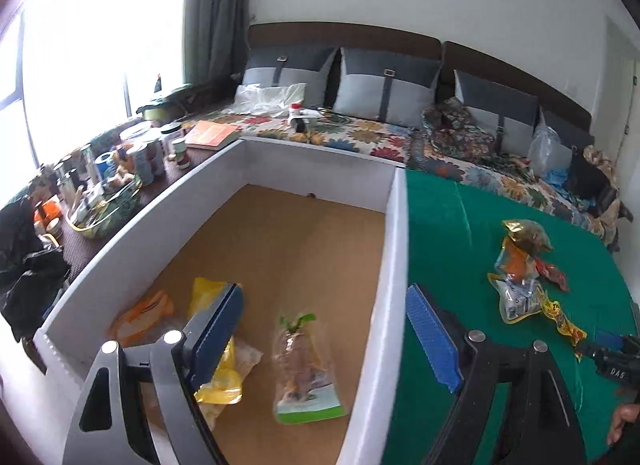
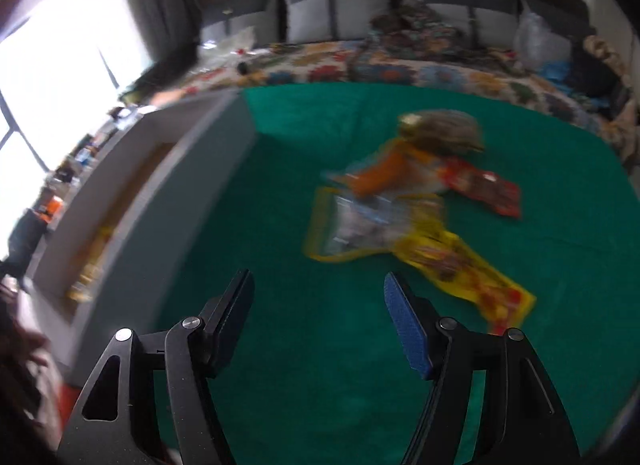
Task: Organize snacks
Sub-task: 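Carry both pouches into the white box and open both tools, then return both tools to the remaining snacks on the bed, then grasp the yellow printed snack pouch with the right tool, then release the yellow printed pouch onto the bed with the right tool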
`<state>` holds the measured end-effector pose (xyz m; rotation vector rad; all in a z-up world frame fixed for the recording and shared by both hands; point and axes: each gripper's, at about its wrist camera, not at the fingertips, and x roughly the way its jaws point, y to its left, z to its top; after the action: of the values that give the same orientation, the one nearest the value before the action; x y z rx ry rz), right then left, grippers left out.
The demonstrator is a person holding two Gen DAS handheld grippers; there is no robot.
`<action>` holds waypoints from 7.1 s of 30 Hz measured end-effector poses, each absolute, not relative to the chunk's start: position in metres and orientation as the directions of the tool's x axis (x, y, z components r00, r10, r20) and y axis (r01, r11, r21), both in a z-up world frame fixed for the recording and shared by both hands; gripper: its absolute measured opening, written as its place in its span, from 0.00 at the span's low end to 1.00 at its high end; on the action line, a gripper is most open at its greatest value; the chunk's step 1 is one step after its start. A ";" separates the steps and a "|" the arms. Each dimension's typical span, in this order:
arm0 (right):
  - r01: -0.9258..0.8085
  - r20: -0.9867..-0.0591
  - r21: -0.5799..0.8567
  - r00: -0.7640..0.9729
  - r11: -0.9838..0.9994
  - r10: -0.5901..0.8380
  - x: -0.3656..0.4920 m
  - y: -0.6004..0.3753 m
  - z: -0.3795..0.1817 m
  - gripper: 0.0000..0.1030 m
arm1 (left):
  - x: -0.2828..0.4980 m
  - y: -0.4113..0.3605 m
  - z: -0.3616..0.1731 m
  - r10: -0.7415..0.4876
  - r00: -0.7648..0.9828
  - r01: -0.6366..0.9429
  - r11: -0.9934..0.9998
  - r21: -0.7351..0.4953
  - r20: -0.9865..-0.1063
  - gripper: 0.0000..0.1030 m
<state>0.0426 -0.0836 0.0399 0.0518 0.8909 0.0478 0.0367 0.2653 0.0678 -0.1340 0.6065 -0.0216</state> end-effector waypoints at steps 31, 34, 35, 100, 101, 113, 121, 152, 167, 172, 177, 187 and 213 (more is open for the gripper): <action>0.345 -0.766 -0.037 0.593 0.938 -0.249 -0.018 -0.299 -0.047 0.86 | 0.030 0.188 0.047 0.172 0.796 -0.096 0.983 0.159 -0.581 0.80; 0.346 -0.766 -0.036 0.593 0.938 -0.248 -0.018 -0.299 -0.047 0.86 | 0.002 0.170 0.080 0.160 0.879 -0.084 0.979 0.184 -0.450 0.89; 0.346 -0.766 -0.036 0.593 0.938 -0.248 -0.018 -0.300 -0.047 0.86 | -0.008 0.162 0.091 0.132 0.903 -0.062 0.982 0.180 -0.409 0.93; 0.351 -0.766 -0.036 0.591 0.936 -0.251 -0.017 -0.299 -0.048 0.87 | 0.094 0.060 -0.066 -0.211 0.604 0.280 0.959 -0.043 -0.768 1.00; 0.351 -0.766 -0.036 0.591 0.936 -0.251 -0.017 -0.299 -0.048 0.87 | 0.094 0.060 -0.066 -0.211 0.604 0.280 0.959 -0.043 -0.768 1.00; 0.352 -0.766 -0.036 0.591 0.935 -0.252 -0.017 -0.299 -0.049 0.87 | 0.094 0.060 -0.066 -0.211 0.604 0.280 0.959 -0.043 -0.769 1.00; 0.340 -0.770 -0.023 0.593 0.940 -0.233 -0.017 -0.301 -0.048 0.88 | 0.094 0.060 -0.066 -0.211 0.604 0.279 0.959 -0.043 -0.769 1.00; 0.095 -0.913 0.152 0.394 0.984 0.103 0.028 -0.225 -0.020 0.28 | 0.094 0.060 -0.065 -0.208 0.603 0.278 0.960 -0.042 -0.770 1.00; -0.025 -0.780 -0.031 0.626 0.999 -0.009 0.003 -0.214 -0.041 0.89 | 0.094 0.059 -0.065 -0.208 0.603 0.277 0.960 -0.042 -0.770 1.00; -0.023 -0.780 -0.033 0.626 0.999 -0.011 0.006 -0.212 -0.042 0.89 | 0.094 0.059 -0.065 -0.208 0.603 0.277 0.960 -0.042 -0.770 1.00; -0.023 -0.779 -0.033 0.626 0.999 -0.011 0.006 -0.212 -0.042 0.89 | 0.094 0.059 -0.065 -0.207 0.603 0.276 0.960 -0.042 -0.770 1.00; -0.023 -0.779 -0.033 0.627 0.999 -0.011 0.005 -0.212 -0.042 0.89 | 0.094 0.059 -0.065 -0.207 0.603 0.276 0.960 -0.042 -0.771 1.00; -0.023 -0.779 -0.032 0.627 0.999 -0.010 0.005 -0.212 -0.042 0.89 | 0.096 0.058 -0.064 -0.214 0.588 0.298 0.954 -0.038 -0.780 1.00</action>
<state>0.0054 -0.2122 -0.0422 -0.0401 0.8926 0.0072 0.0957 0.0578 -0.0637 0.1007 0.8938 -0.2987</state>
